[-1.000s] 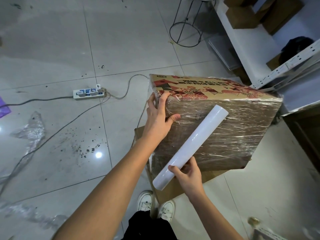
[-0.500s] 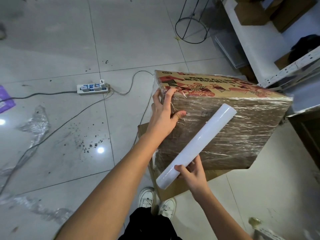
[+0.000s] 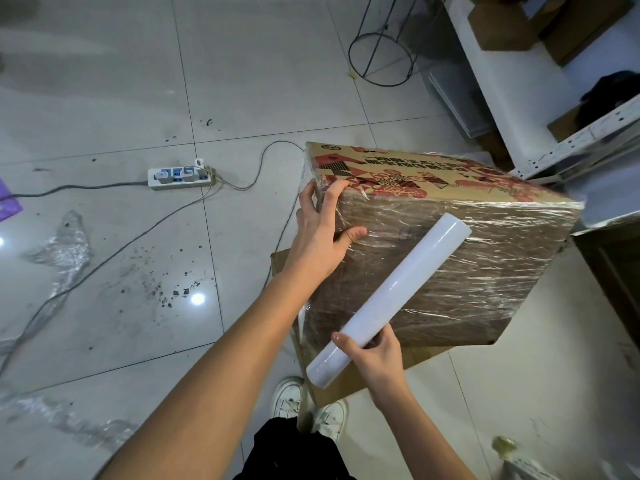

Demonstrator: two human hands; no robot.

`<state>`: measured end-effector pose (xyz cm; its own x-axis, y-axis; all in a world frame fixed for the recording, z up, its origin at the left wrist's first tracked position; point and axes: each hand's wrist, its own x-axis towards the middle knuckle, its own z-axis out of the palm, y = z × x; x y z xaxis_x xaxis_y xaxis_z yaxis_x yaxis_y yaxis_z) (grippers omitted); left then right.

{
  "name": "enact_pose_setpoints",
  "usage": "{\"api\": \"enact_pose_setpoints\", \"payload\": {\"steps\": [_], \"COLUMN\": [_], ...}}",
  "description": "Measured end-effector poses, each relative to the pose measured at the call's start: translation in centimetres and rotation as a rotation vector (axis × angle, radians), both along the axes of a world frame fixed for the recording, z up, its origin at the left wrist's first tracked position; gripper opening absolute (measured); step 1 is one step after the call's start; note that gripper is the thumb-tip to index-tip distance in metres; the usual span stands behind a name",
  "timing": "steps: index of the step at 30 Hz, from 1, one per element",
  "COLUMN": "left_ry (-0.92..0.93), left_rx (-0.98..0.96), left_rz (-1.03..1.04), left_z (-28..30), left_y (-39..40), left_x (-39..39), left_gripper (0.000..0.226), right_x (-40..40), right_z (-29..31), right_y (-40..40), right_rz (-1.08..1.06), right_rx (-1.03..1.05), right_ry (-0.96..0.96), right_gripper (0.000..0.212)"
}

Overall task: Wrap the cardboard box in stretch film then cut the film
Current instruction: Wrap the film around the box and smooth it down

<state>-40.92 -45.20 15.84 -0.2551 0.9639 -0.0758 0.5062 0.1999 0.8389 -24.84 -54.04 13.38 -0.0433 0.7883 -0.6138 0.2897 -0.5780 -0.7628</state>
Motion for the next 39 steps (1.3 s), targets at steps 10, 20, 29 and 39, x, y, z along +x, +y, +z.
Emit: {"api": "enact_pose_setpoints", "payload": {"steps": [10, 20, 29, 39], "left_ry": [-0.017, -0.031, -0.038, -0.043], "left_rx": [0.018, 0.037, 0.021, 0.011], "left_rz": [0.014, 0.034, 0.037, 0.033], "left_z": [-0.2, -0.4, -0.4, -0.4], "left_y": [-0.4, 0.7, 1.5, 1.4], "left_x": [0.3, -0.1, -0.3, -0.3], "left_gripper": [0.074, 0.074, 0.073, 0.07], "right_x": [1.3, 0.0, -0.5, -0.2], "right_z": [-0.2, 2.0, 3.1, 4.4], "right_y": [-0.4, 3.5, 5.0, 1.9], "right_rz": [0.012, -0.308, -0.097, -0.177], "right_rx": [-0.085, 0.063, 0.322, 0.355], "right_ry": [0.145, 0.218, -0.122, 0.098], "right_gripper": [0.045, 0.032, 0.035, 0.033]}}
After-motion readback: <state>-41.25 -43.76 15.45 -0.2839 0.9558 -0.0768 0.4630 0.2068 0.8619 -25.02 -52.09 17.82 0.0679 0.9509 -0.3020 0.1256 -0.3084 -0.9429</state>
